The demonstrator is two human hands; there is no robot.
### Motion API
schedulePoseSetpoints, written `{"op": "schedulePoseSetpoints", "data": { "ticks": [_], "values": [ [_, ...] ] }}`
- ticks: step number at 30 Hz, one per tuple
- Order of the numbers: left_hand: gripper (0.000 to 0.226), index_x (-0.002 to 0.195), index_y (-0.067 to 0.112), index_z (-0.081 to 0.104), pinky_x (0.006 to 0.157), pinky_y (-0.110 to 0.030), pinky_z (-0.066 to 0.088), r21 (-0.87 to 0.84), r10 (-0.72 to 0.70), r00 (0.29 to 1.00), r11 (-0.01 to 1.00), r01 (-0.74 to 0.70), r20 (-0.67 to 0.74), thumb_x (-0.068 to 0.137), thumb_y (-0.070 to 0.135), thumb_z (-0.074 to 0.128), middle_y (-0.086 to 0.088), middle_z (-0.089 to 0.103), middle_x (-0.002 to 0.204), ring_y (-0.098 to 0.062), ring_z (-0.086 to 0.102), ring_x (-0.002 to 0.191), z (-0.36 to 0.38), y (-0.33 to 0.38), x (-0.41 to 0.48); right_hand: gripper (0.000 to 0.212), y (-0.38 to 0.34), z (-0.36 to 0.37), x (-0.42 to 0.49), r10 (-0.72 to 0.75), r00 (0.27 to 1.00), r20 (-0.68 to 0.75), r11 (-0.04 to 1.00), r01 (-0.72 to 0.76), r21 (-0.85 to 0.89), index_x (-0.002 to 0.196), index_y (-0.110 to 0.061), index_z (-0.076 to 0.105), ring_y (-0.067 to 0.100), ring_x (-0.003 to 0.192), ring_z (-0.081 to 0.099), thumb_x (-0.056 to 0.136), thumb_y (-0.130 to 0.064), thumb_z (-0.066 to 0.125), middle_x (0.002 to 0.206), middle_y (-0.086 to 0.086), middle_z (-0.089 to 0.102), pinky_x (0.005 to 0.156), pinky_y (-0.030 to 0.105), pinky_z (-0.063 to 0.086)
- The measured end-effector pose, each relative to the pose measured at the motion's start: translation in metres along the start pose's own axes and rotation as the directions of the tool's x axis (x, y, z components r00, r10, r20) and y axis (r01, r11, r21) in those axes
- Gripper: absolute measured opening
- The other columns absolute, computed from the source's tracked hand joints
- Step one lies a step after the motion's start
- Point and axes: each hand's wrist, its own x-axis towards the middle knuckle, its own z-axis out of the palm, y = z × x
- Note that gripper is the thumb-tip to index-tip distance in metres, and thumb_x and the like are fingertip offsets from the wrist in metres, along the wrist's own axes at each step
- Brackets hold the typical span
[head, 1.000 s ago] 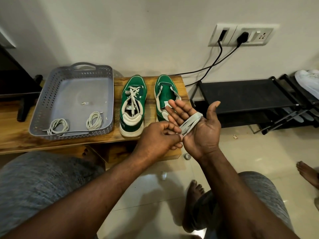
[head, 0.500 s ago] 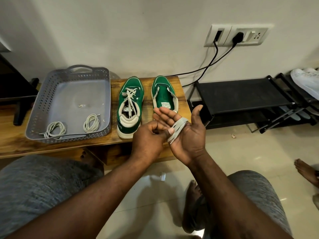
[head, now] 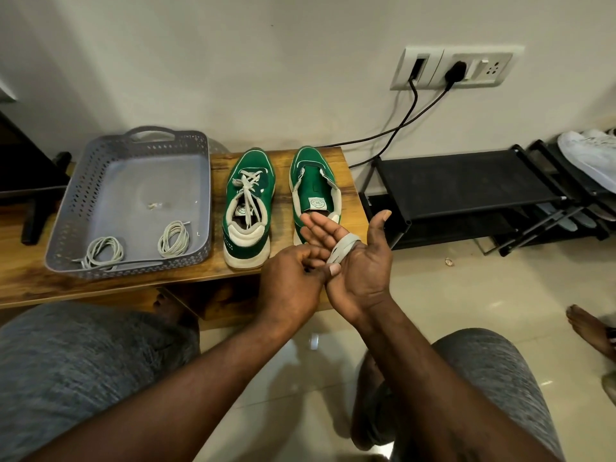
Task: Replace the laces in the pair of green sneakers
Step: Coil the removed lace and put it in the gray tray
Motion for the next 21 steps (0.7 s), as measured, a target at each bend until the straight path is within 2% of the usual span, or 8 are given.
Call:
{"op": "schedulePoseSetpoints", "data": {
  "ticks": [4, 6, 8, 10, 15, 18, 21],
  "values": [
    [0.01, 0.085, 0.028, 0.076, 0.067, -0.025, 0.053, 0.029, 0.008, 1.0, 1.0, -0.008, -0.005, 0.085, 0.024, 0.085, 0.012, 0.072, 0.076, -0.002, 0.066, 0.071, -0.001, -0.003, 0.005, 0.114, 0.003, 0.003, -0.001, 0.005, 1.0, 0.005, 1.0, -0.005, -0.011, 0.144, 0.001, 0.057, 0.026, 0.138, 0.058, 0.088, -0.09, 0.018, 0.142, 0.016, 0.065, 0.119, 0.043, 0.04],
    [0.013, 0.084, 0.025, 0.068, 0.065, -0.028, 0.05, 0.106, 0.068, 0.998, 0.992, -0.066, -0.009, 0.089, 0.023, 0.08, 0.009, 0.067, 0.08, -0.008, 0.062, 0.074, 0.001, -0.006, 0.006, 0.114, 0.002, 0.005, -0.002, -0.004, 1.0, 0.015, 1.0, 0.004, -0.023, 0.144, 0.002, 0.056, 0.027, 0.135, 0.061, 0.087, -0.09, 0.021, 0.142, 0.016, 0.065, 0.115, 0.04, 0.044],
    [0.013, 0.089, 0.023, 0.063, 0.064, -0.022, 0.042, 0.202, 0.126, 0.992, 0.972, -0.119, -0.025, 0.093, 0.021, 0.075, 0.009, 0.06, 0.088, -0.007, 0.056, 0.078, 0.003, -0.007, 0.003, 0.112, 0.002, 0.006, -0.003, 0.002, 1.0, 0.023, 1.0, -0.001, -0.023, 0.145, 0.002, 0.055, 0.025, 0.133, 0.063, 0.086, -0.088, 0.023, 0.142, 0.016, 0.065, 0.11, 0.035, 0.047],
    [0.011, 0.095, 0.023, 0.063, 0.064, -0.02, 0.037, 0.251, 0.186, 0.981, 0.953, -0.17, -0.045, 0.095, 0.018, 0.072, 0.009, 0.058, 0.09, -0.008, 0.053, 0.079, 0.004, -0.006, 0.002, 0.112, 0.001, 0.007, -0.002, 0.004, 1.0, 0.02, 1.0, -0.004, -0.011, 0.147, 0.002, 0.053, 0.023, 0.135, 0.061, 0.086, -0.087, 0.024, 0.143, 0.015, 0.064, 0.11, 0.033, 0.047],
    [0.009, 0.102, 0.018, 0.065, 0.067, -0.024, 0.039, 0.342, 0.237, 0.969, 0.918, -0.202, -0.063, 0.096, 0.012, 0.068, 0.003, 0.064, 0.093, -0.012, 0.055, 0.081, 0.004, -0.004, 0.003, 0.11, 0.002, 0.006, 0.0, 0.017, 1.0, 0.019, 1.0, -0.017, 0.025, 0.148, 0.002, 0.051, 0.023, 0.137, 0.059, 0.089, -0.088, 0.026, 0.146, 0.016, 0.063, 0.118, 0.037, 0.042],
    [0.011, 0.104, 0.015, 0.066, 0.07, -0.025, 0.04, 0.329, 0.246, 0.965, 0.922, -0.203, -0.093, 0.095, 0.01, 0.067, 0.001, 0.066, 0.096, -0.013, 0.055, 0.083, 0.006, -0.001, 0.003, 0.109, 0.0, 0.008, 0.0, 0.006, 1.0, 0.017, 1.0, -0.006, 0.011, 0.147, 0.002, 0.052, 0.025, 0.138, 0.058, 0.088, -0.088, 0.031, 0.145, 0.017, 0.063, 0.12, 0.04, 0.041],
    [0.015, 0.106, 0.017, 0.067, 0.071, -0.033, 0.051, 0.291, 0.241, 0.963, 0.936, -0.197, -0.124, 0.095, 0.007, 0.064, 0.002, 0.069, 0.096, -0.015, 0.061, 0.084, 0.003, 0.0, 0.006, 0.1, 0.004, 0.012, -0.003, -0.008, 1.0, -0.015, 0.997, 0.007, -0.081, 0.143, 0.001, 0.057, 0.024, 0.132, 0.062, 0.088, -0.081, 0.038, 0.14, 0.016, 0.066, 0.116, 0.038, 0.046]
  ]
}}
